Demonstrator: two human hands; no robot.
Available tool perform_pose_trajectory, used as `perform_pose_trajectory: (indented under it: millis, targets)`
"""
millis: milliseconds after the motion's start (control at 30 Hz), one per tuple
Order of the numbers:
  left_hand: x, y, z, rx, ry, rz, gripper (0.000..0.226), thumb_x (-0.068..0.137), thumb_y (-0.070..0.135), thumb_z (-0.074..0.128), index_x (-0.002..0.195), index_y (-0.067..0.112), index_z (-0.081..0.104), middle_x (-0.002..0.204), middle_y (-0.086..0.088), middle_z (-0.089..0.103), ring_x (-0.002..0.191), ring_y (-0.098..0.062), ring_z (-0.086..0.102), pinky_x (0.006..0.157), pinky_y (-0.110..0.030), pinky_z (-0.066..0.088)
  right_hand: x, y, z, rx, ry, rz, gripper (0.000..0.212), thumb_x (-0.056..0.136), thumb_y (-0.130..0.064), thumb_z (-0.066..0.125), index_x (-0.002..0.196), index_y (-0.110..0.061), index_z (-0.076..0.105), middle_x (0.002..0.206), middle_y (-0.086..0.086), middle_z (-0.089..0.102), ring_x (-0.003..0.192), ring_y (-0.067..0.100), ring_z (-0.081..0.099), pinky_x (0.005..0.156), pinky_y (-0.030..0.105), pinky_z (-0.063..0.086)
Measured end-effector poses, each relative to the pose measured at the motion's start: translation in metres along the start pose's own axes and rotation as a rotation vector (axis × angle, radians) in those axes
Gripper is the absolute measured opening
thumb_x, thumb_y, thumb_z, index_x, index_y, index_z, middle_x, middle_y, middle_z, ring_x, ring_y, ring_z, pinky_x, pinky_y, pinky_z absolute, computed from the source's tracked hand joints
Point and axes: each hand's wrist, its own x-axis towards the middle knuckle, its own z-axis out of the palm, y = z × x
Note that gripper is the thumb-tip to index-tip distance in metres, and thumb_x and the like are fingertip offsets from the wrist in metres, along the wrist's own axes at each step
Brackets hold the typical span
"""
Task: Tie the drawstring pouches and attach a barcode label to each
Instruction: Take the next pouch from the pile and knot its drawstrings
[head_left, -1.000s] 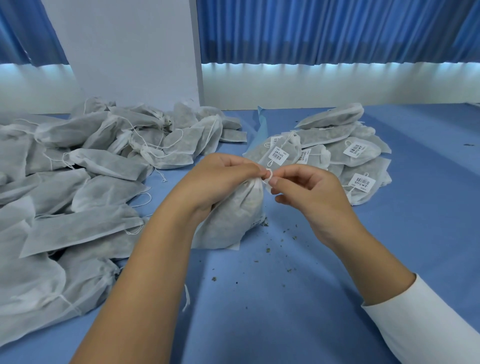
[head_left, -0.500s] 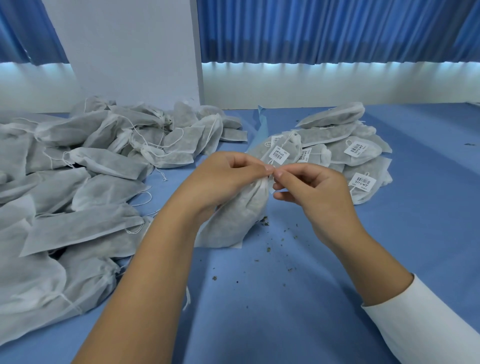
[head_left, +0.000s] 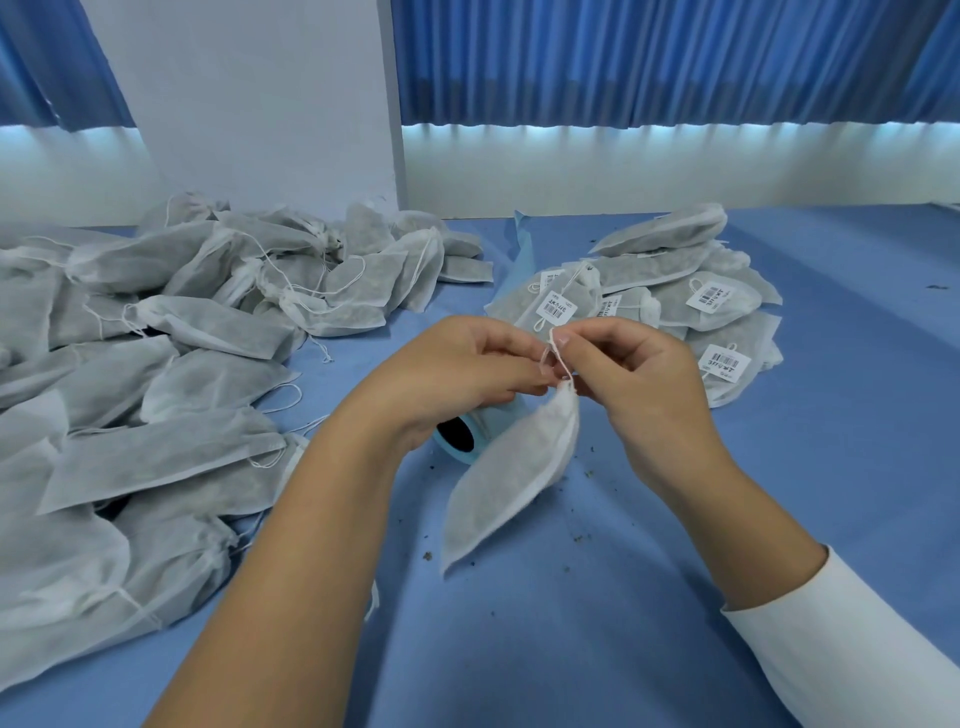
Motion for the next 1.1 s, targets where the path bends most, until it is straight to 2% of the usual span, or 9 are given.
perform_pose_trajectory:
  millis: [167,367,500,600,700,800,867,933,1100]
  targets:
    - [0.002,-0.001,0.000,-0.013,0.067,0.027,0.007,0.089,0.023,0.072,0.082,0.023,0.076,0.083,0.007,0.077,0.085,-0.002,0.072,0.079,-0.018,0.052,0.004,0.001,-0.007,-0.054,0.028,-0.002,0.011,0.090,-0.013,0.068,0.082,-0.019,0.072,0.070,-0.005,0.071,0.066,0.010,0.067,0.066,0.018,0.053]
    - [0.002,0.003,0.008,0.030,0.166,0.071,0.010,0.091,0.024,0.070,0.083,0.020,0.074,0.084,0.003,0.076,0.074,-0.002,0.068,0.067,-0.013,0.048,0.012,-0.002,-0.014,-0.081,0.041,-0.012,0.012,0.095,-0.012,0.061,0.087,-0.017,0.067,0.074,-0.006,0.069,0.073,0.009,0.065,0.067,0.020,0.053]
    - [0.005,0.005,0.021,-0.025,0.186,0.135,0.014,0.096,0.020,0.060,0.085,0.016,0.067,0.102,-0.005,0.074,0.098,-0.021,0.068,0.092,-0.032,0.052,0.014,-0.006,-0.017,-0.089,0.026,-0.081,0.011,0.098,-0.010,0.056,0.090,-0.016,0.061,0.078,-0.003,0.066,0.075,0.010,0.064,0.067,0.022,0.054]
    - [0.008,0.005,0.036,-0.137,0.149,0.131,0.022,0.102,0.016,0.048,0.082,0.020,0.056,0.087,0.004,0.076,0.090,-0.017,0.071,0.087,-0.030,0.051,0.015,-0.008,-0.018,-0.075,0.023,-0.114,0.012,0.099,-0.009,0.054,0.091,-0.016,0.059,0.075,-0.005,0.064,0.072,0.010,0.062,0.062,0.022,0.053]
    - [0.011,0.002,0.048,-0.196,0.153,0.122,0.021,0.104,0.016,0.042,0.085,0.019,0.050,0.070,0.002,0.072,0.082,-0.023,0.073,0.084,-0.034,0.052,0.016,-0.008,-0.020,-0.095,0.028,-0.135,0.013,0.099,-0.009,0.053,0.090,-0.017,0.059,0.074,-0.009,0.064,0.073,0.006,0.061,0.060,0.020,0.050]
    - [0.011,-0.001,0.057,-0.158,0.259,0.154,0.020,0.103,0.020,0.041,0.084,0.022,0.048,0.053,0.011,0.058,0.055,-0.016,0.067,0.064,-0.024,0.051,0.017,-0.007,-0.021,-0.112,0.030,-0.138,0.013,0.100,-0.010,0.051,0.091,-0.018,0.057,0.075,-0.009,0.065,0.074,0.005,0.062,0.061,0.019,0.050]
    - [0.012,-0.001,0.062,-0.112,0.330,0.184,0.018,0.102,0.021,0.043,0.085,0.024,0.049,0.049,0.016,0.051,0.045,-0.009,0.054,0.063,-0.033,0.056,0.019,-0.005,-0.022,-0.136,0.052,-0.147,0.014,0.101,-0.009,0.050,0.092,-0.018,0.055,0.080,-0.006,0.064,0.075,0.006,0.062,0.061,0.018,0.049]
    - [0.011,0.000,0.065,-0.058,0.372,0.205,0.015,0.101,0.021,0.044,0.088,0.024,0.051,0.050,0.017,0.050,0.045,-0.004,0.047,0.063,-0.042,0.060,0.020,-0.003,-0.023,-0.182,0.084,-0.163,0.015,0.101,-0.010,0.050,0.091,-0.021,0.055,0.084,-0.006,0.063,0.076,0.004,0.061,0.061,0.018,0.049]
    - [0.009,0.006,0.066,0.009,0.399,0.246,0.015,0.100,0.022,0.048,0.087,0.022,0.053,0.050,0.010,0.045,0.050,-0.011,0.038,0.071,-0.054,0.056,0.020,0.002,-0.023,-0.281,0.171,-0.204,0.018,0.100,-0.013,0.051,0.088,-0.027,0.053,0.086,-0.008,0.060,0.077,0.000,0.061,0.070,0.027,0.051]
